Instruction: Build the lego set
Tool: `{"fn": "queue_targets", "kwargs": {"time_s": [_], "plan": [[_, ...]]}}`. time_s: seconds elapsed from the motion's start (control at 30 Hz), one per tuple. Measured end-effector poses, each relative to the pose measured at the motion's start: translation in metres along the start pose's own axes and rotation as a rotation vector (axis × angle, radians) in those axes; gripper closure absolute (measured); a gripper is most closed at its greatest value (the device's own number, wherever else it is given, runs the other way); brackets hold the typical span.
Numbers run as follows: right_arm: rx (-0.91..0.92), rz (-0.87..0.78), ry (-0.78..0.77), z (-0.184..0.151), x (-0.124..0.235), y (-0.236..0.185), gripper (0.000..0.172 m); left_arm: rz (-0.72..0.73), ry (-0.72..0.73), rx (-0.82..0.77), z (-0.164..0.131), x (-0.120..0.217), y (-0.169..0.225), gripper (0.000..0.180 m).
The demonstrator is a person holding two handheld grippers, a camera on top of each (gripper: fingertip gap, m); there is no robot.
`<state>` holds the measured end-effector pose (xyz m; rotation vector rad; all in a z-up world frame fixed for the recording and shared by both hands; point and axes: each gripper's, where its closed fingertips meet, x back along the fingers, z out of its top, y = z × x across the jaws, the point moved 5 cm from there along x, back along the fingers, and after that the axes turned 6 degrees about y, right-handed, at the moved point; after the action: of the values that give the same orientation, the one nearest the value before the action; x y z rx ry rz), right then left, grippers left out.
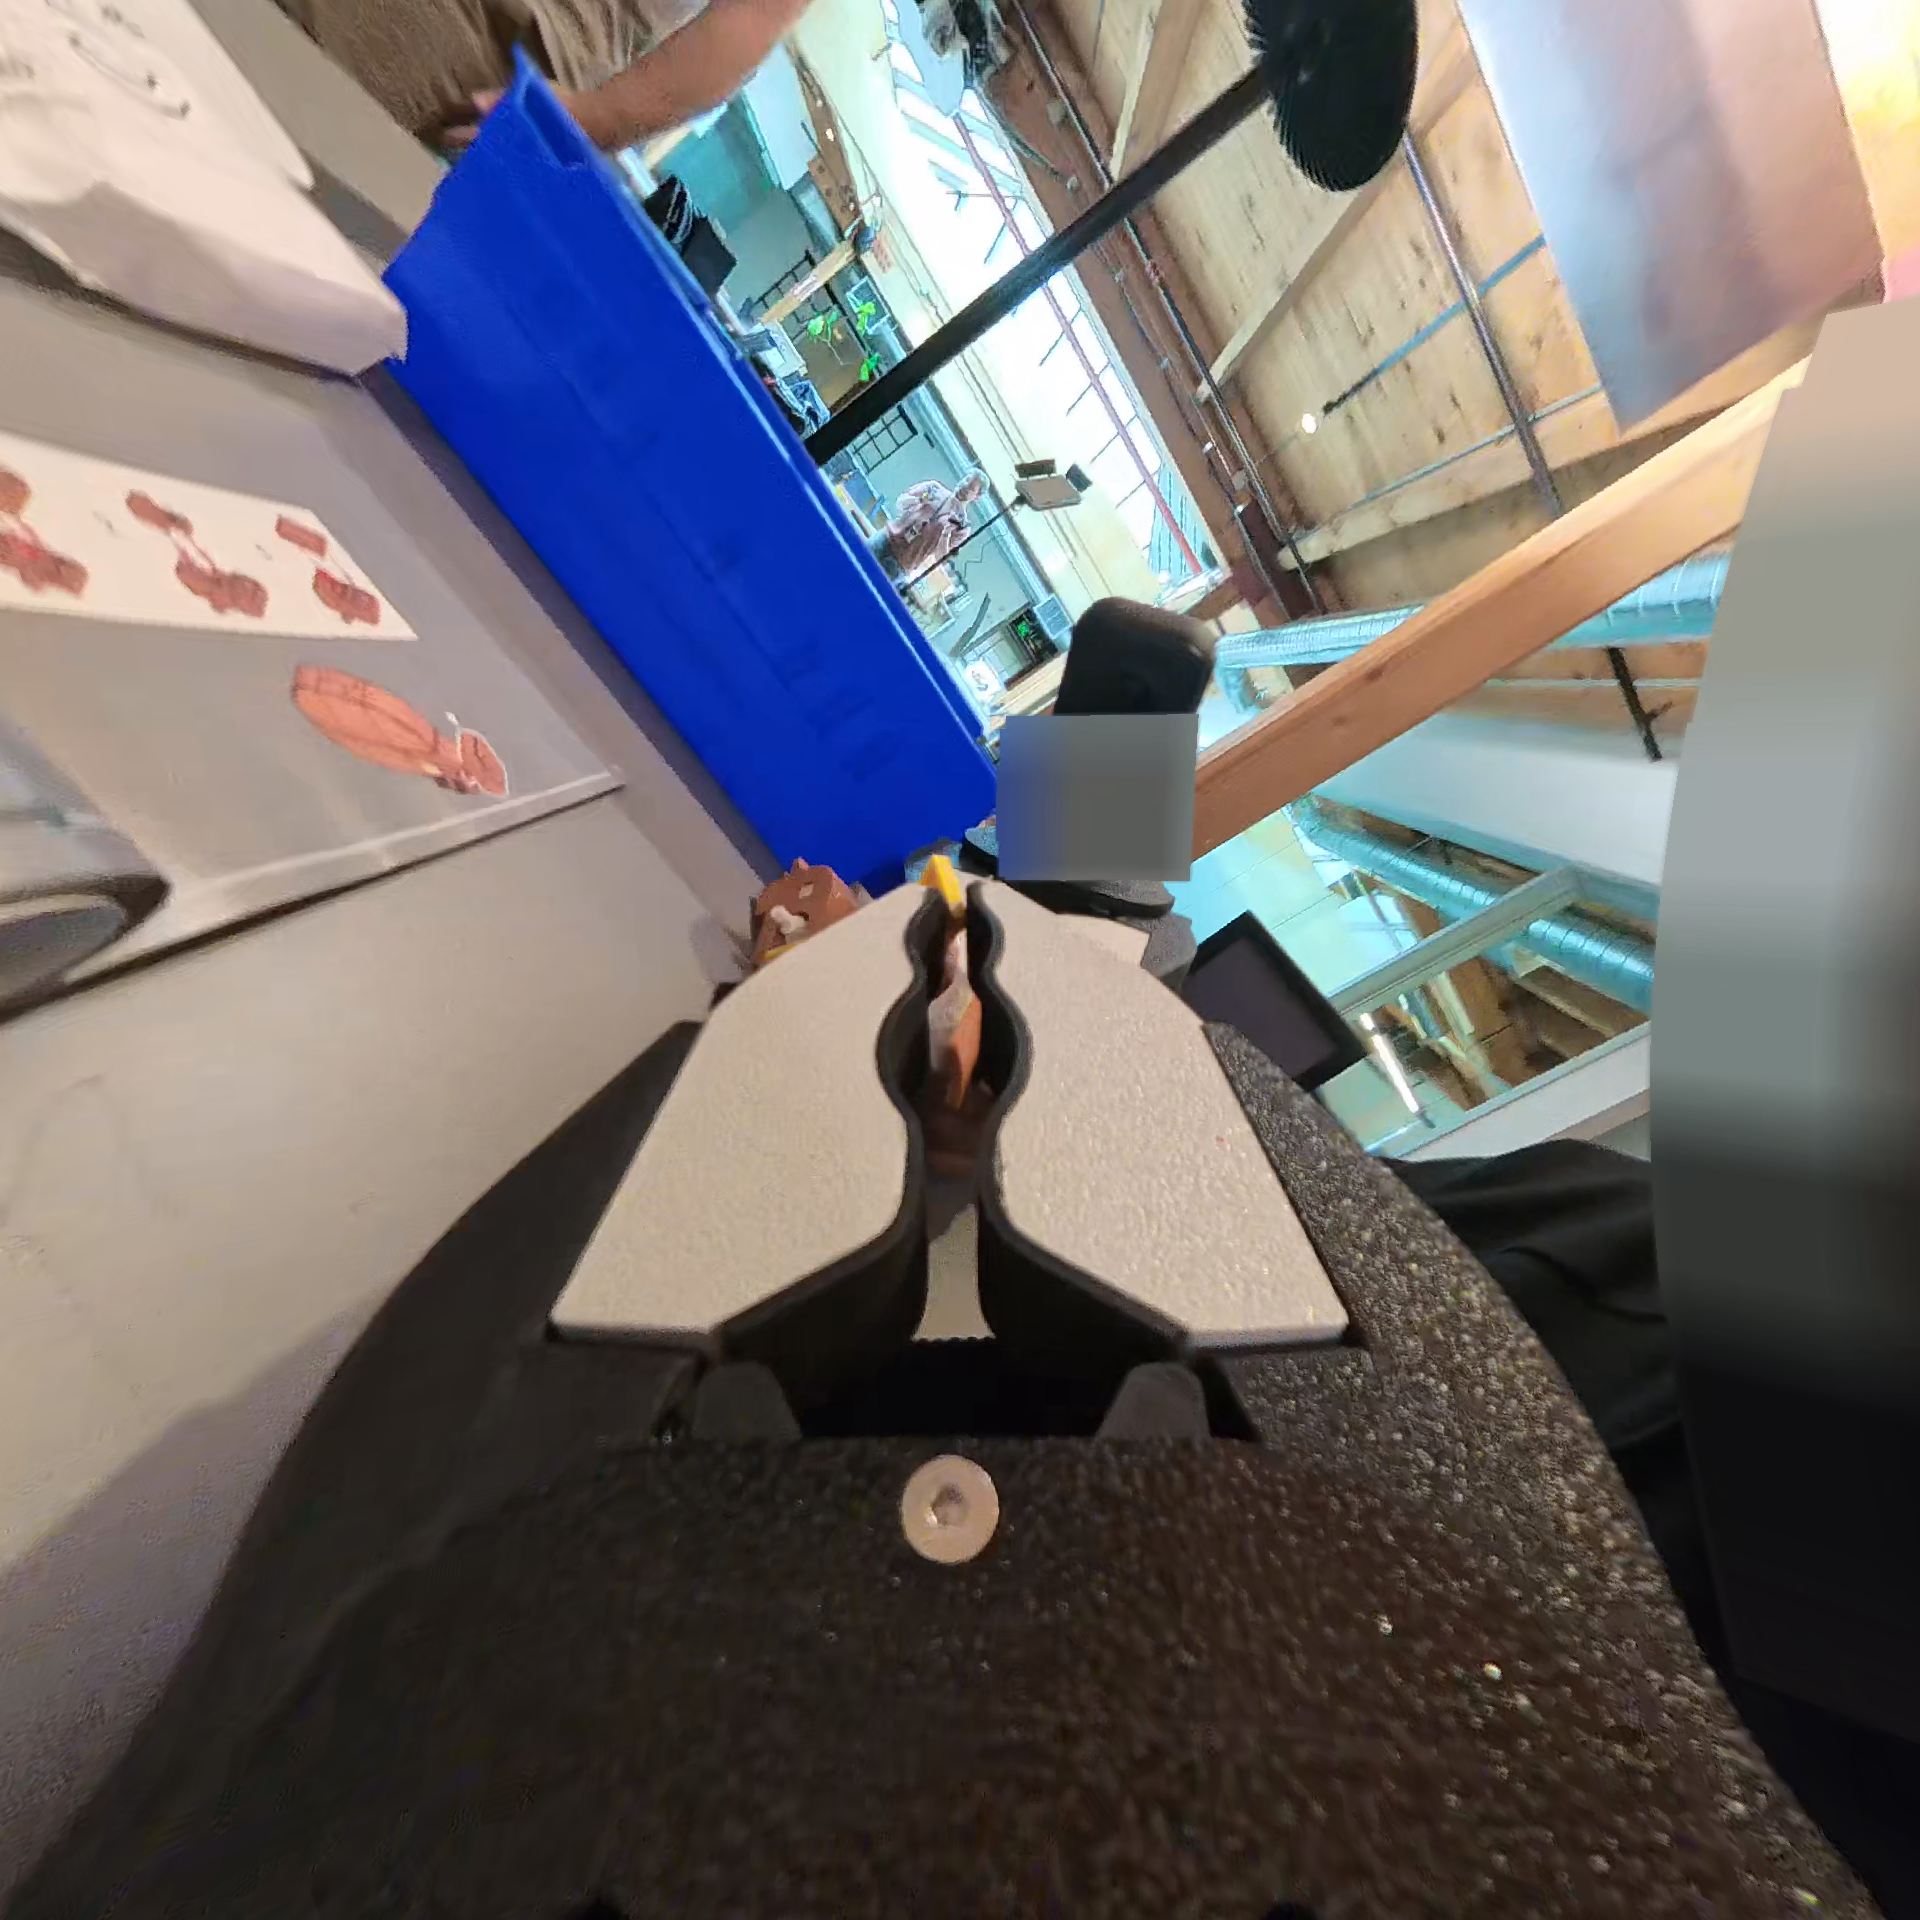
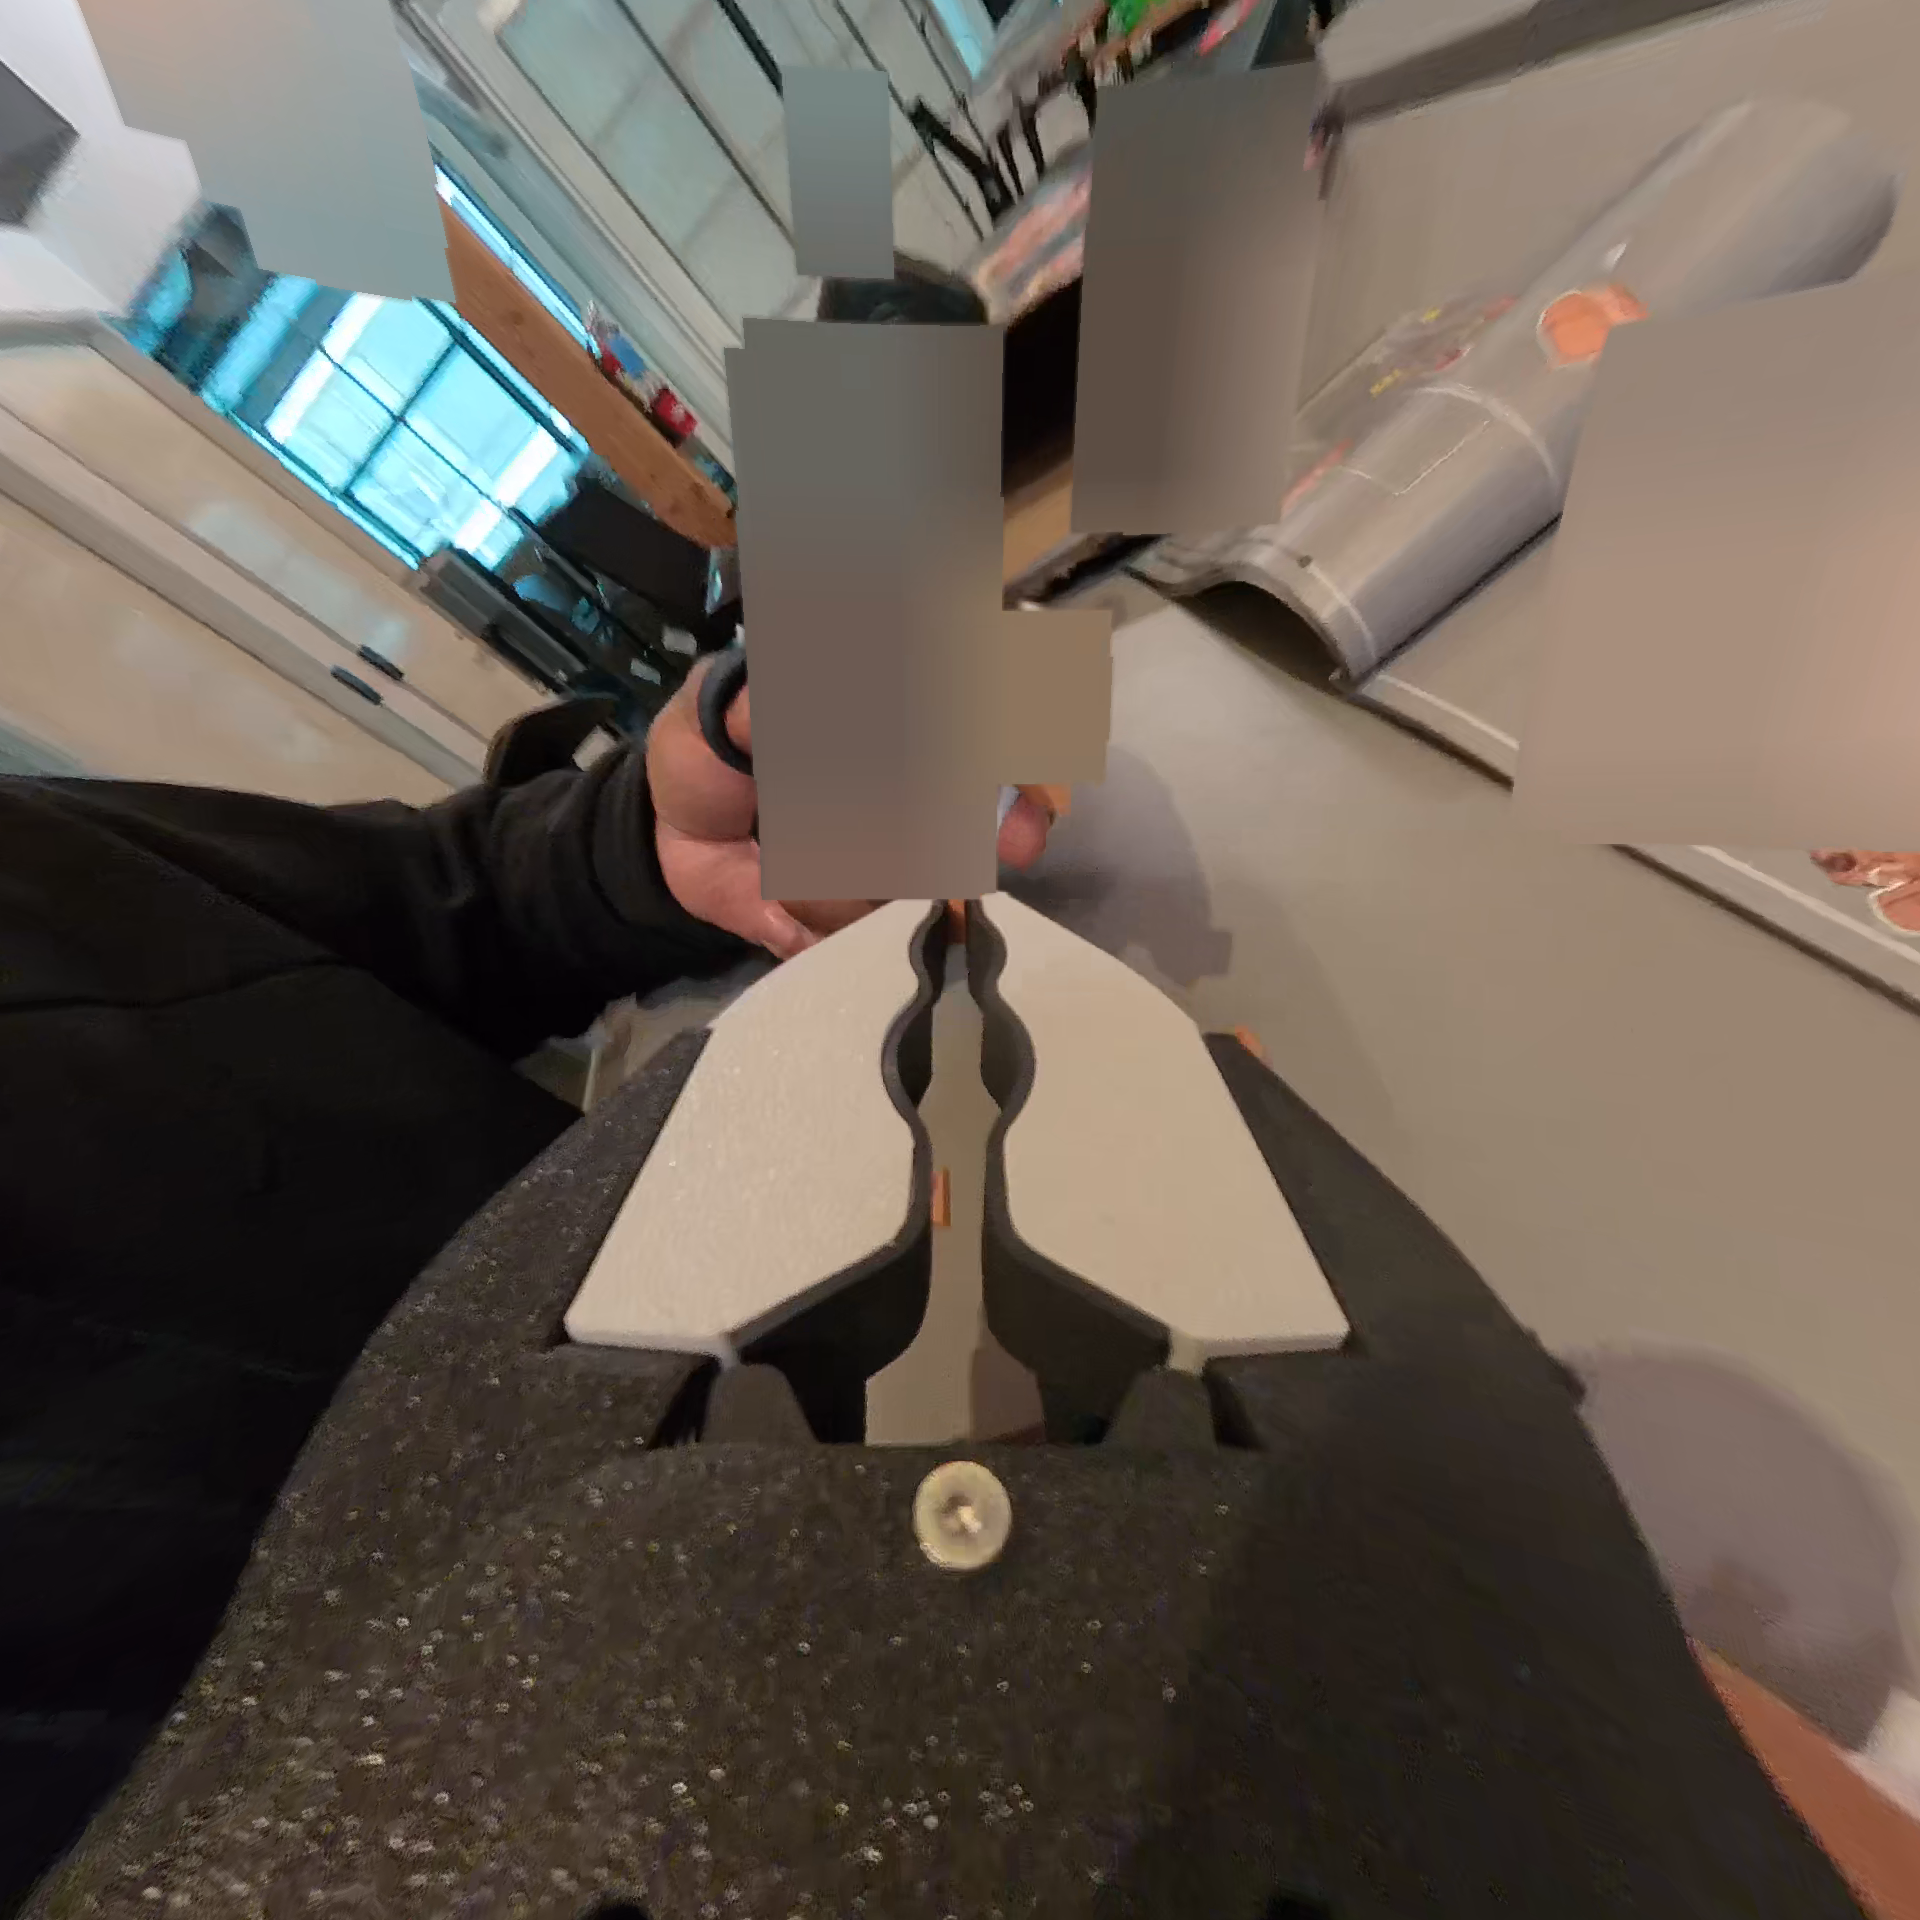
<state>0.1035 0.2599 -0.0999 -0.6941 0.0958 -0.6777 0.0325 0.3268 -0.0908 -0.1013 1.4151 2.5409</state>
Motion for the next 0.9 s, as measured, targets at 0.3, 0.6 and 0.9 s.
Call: {"fn": "queue_targets", "kwargs": {"time_s": [0.3,0.6,0.9], "plan": [[0.025,-0.129,-0.329,-0.037,-0.006,0.007,0.169,0.03,0.0,0.052,-0.005,0.0,-0.004,0.177],[0.165,-0.202,-0.316,-0.029,-0.004,0.01,0.154,0.002,0.023,0.099,-0.008,-0.001,-0.003,0.177],[-0.036,0.081,0.142,0.016,0.004,-0.008,0.153,-0.138,0.157,0.184,-0.007,-0.001,0.007,0.177]]}}
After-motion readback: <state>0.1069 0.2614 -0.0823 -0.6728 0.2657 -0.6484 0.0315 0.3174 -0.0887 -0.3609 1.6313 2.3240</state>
